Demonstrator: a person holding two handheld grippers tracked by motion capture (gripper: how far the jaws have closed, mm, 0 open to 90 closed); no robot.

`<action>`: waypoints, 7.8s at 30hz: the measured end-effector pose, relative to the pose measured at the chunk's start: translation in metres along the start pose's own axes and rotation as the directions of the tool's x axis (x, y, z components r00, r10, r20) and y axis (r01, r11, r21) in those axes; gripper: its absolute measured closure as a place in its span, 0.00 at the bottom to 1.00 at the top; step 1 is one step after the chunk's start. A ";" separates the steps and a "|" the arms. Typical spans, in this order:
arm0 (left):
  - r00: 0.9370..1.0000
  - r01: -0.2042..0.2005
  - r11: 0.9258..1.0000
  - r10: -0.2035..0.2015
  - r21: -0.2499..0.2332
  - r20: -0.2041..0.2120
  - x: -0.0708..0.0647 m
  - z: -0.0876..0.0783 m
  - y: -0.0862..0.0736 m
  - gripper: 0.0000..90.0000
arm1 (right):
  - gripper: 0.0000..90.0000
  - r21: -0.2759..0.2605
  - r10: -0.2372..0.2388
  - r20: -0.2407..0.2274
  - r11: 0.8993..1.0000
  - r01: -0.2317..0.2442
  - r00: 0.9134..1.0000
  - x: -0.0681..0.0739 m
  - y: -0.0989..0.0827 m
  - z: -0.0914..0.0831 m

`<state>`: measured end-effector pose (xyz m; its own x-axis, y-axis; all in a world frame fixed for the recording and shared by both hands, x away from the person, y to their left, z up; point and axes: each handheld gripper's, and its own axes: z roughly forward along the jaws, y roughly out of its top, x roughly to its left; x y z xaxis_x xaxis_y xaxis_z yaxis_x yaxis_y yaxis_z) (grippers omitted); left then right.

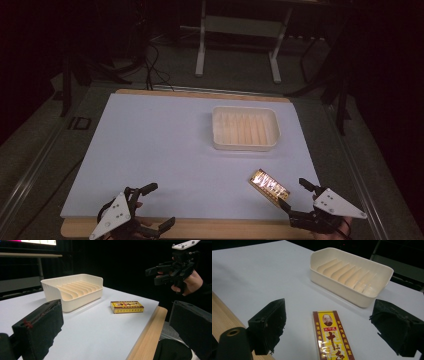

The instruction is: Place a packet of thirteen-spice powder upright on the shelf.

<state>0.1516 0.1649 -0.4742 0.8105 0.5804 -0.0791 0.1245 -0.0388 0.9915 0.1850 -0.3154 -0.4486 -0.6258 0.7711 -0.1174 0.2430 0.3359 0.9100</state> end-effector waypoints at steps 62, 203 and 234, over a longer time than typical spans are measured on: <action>1.000 0.011 1.000 -0.012 0.011 0.027 -0.002 0.001 0.000 0.00 | 0.13 0.388 -0.031 -0.165 0.917 0.094 0.986 -0.027 0.004 0.111; 0.954 0.258 0.921 -0.291 0.290 0.074 -0.006 0.192 0.111 0.68 | 0.36 -0.252 -0.200 -0.171 0.956 0.153 0.965 0.026 0.074 0.079; 0.970 0.195 0.939 -0.142 0.284 -0.196 0.010 0.190 0.142 0.76 | 0.12 -0.121 -0.079 -0.107 0.990 0.066 0.991 0.017 0.065 0.071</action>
<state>0.2866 0.0109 -0.3537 0.6562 0.7282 -0.1976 0.4374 -0.1537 0.8860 0.2430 -0.2422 -0.4193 -0.7186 0.6799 -0.1462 0.1094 0.3181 0.9417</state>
